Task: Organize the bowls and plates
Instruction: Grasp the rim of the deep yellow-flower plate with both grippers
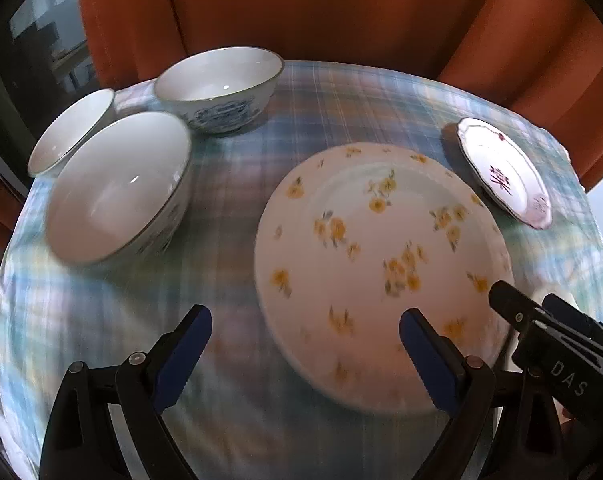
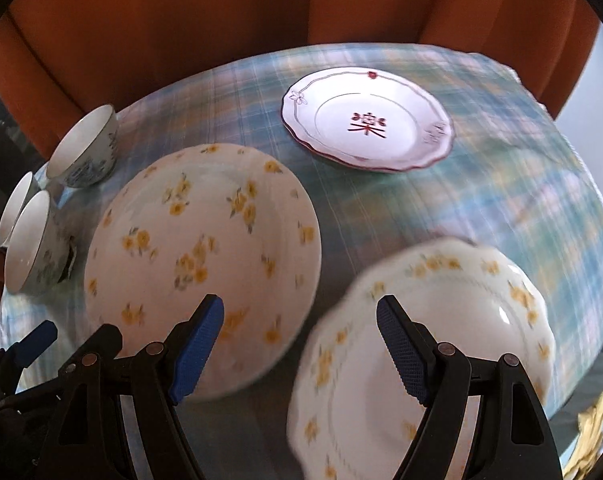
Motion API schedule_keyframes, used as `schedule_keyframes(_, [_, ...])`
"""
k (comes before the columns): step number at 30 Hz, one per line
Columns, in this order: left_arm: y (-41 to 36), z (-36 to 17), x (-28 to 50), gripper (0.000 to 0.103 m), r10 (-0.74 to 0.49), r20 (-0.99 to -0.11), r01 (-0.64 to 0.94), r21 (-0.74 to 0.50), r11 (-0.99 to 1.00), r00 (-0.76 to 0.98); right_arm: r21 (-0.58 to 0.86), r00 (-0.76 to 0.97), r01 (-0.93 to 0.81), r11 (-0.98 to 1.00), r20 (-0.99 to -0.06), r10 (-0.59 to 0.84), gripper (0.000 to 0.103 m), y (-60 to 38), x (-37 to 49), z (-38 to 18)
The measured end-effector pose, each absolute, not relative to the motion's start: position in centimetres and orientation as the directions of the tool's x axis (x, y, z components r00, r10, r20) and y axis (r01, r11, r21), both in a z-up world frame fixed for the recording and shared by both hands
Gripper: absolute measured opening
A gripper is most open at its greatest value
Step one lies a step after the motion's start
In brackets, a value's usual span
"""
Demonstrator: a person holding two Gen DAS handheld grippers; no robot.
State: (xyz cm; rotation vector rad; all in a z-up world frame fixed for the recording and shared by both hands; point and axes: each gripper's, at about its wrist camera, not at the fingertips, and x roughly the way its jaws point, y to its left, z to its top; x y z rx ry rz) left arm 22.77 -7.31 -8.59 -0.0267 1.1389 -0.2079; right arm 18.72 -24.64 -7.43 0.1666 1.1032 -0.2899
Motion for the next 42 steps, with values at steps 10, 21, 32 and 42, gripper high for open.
schedule_keyframes(10, [-9.5,-11.0,26.8,0.092,-0.125,-0.912,0.089,-0.098,0.991,0.39,-0.022,0.423,0.248,0.969,-0.897,-0.128,0.082,-27.4,24.8,-9.4])
schedule_keyframes(21, [-9.7,-12.2,27.9,0.087,-0.122,-0.924,0.07,-0.104,0.992,0.363,0.068,0.41,0.19,0.979,-0.912,-0.017,0.07,-27.9,28.1,-11.4])
schedule_keyframes(32, [-8.1,-11.9,26.4,0.08,-0.114,-0.942,0.077,-0.095,0.993,0.316,0.034,0.39,0.173,0.984,-0.92,-0.037,0.063,-25.5,27.8,-11.6])
schedule_keyframes(42, [-4.6,-12.0,21.9,0.081,-0.099,-0.959,0.065,-0.085,0.994,0.267,0.059,0.323,0.166,0.984,-0.946,0.003,0.063,-20.0,22.9,-12.1])
